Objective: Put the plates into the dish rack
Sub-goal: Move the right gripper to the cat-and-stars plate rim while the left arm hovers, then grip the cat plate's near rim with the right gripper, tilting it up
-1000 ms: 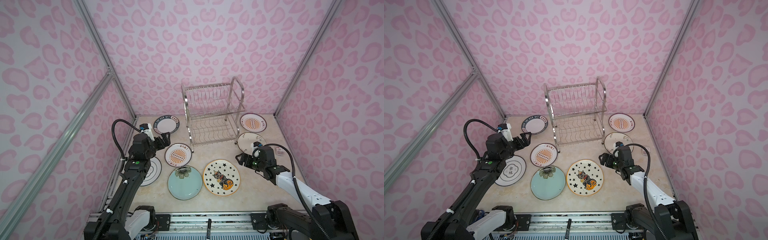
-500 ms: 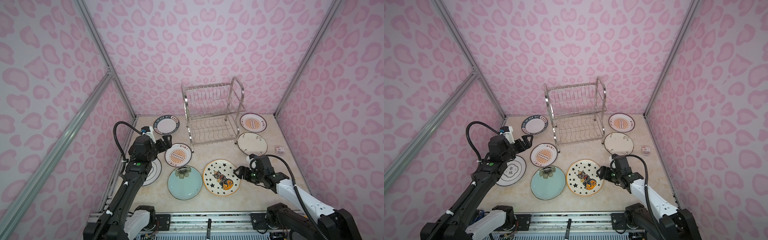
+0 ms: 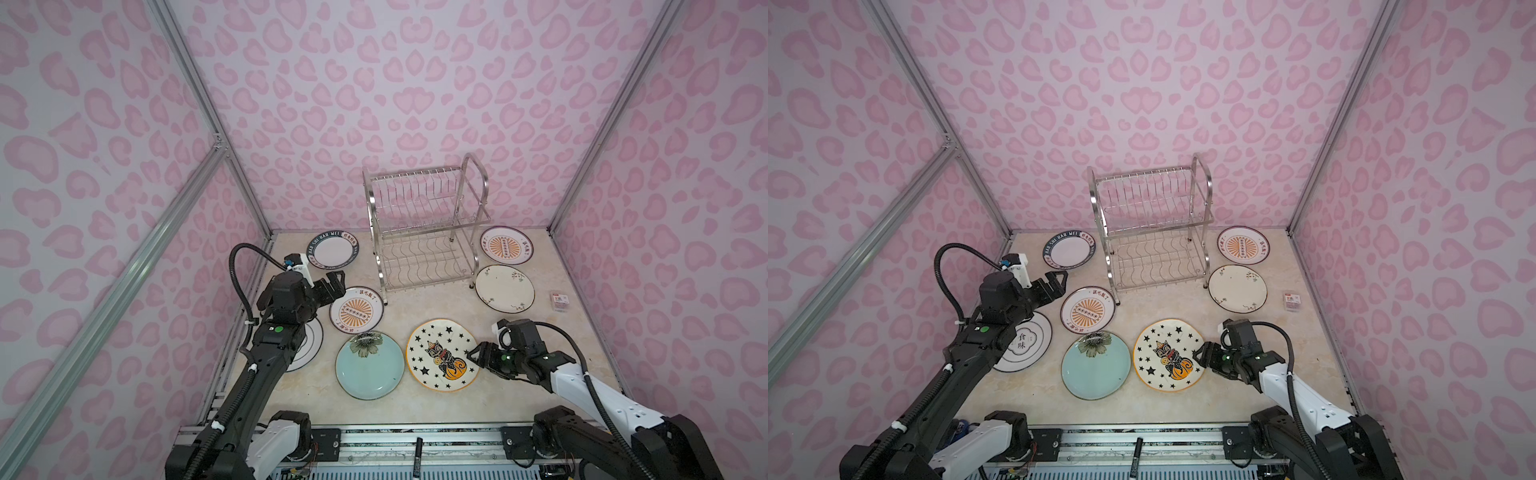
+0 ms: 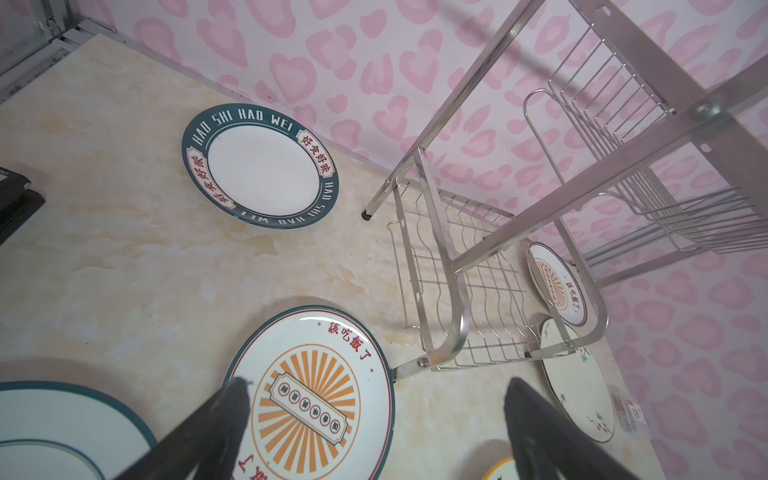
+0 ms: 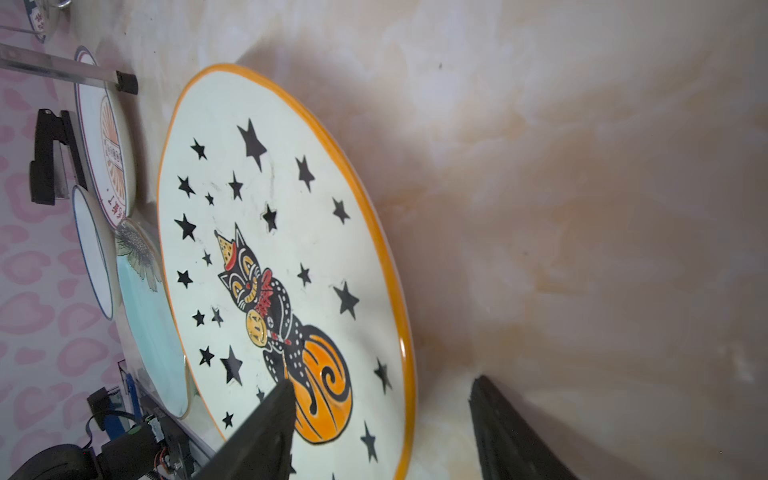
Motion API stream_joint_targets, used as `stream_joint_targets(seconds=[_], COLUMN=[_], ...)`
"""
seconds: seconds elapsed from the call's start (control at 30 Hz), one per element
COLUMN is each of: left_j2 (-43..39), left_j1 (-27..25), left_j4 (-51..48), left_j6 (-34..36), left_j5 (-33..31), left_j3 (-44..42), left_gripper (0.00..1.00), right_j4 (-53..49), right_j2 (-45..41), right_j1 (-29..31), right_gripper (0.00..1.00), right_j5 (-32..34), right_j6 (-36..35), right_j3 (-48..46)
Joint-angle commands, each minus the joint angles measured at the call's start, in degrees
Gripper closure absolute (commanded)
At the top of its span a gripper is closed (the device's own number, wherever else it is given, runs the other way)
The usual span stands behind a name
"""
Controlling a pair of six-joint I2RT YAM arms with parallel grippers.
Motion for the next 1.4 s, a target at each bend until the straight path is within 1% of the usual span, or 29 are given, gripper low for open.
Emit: stream_joint_targets(seconds=[0.0,0.23,0.33,0.43,0.57,0.7,0.87,1.07,1.23,1.37], left_j2=[-0.9,-1.0,-0.9,-0.9,-0.7,-1.0,-0.7,0.5,1.2,1.2], left_j1=[0.0,0.0,0.0,0.0,-0.1,-0.1,-0.1,-0.1,-0.1,-0.3], left_j4=[0.0,-1.5,-2.0,-2.6,-3.4,-3.6,-3.6,-3.1,-3.4,-3.6], left_j6=[-0.2,0.5,0.8,0.9,0.9,1.1,1.0,0.0,-0.2,-0.2], left_j5=[-1.5,-1.8,-2.0,-2.0,-1.7,-1.9,-1.8,0.4,1.2,1.6], left_j3=[-0.6,-0.4,-0.2,0.0,0.8,0.8,0.8,1.7,2.5,2.7], left_gripper=[0.02,0.03,0.03,0.03,0.02,0.02,0.02,0.02,0.03,0.02], right_j4=[2.0,5.3,4.6,3.7,5.1,4.9,3.4,2.5,3.4,4.1], right_j2=[1.7,5.7,8.2,10.8,12.9,12.7,11.1,9.2,9.4,9.8], right_j1=[0.1,0.1,0.0,-0.1,-0.2,-0.5,-2.4,-4.4,-4.8,-5.2], right_gripper=[0.37,0.44,0.48,0.57,0.64,0.71,0.78,0.84,0.84,0.90], right_j5=[-1.6,-3.4,-4.4,-3.6,-3.9,-3.5,-3.2,-3.1,-3.6,-4.3], right_j6=[1.7,2.6,1.6,1.3,1.6,1.5,0.9,0.0,-0.1,-0.2], right_j3=[-0.3,0.1,1.2,1.8,1.4,1.5,1.9,3.1,3.7,3.8])
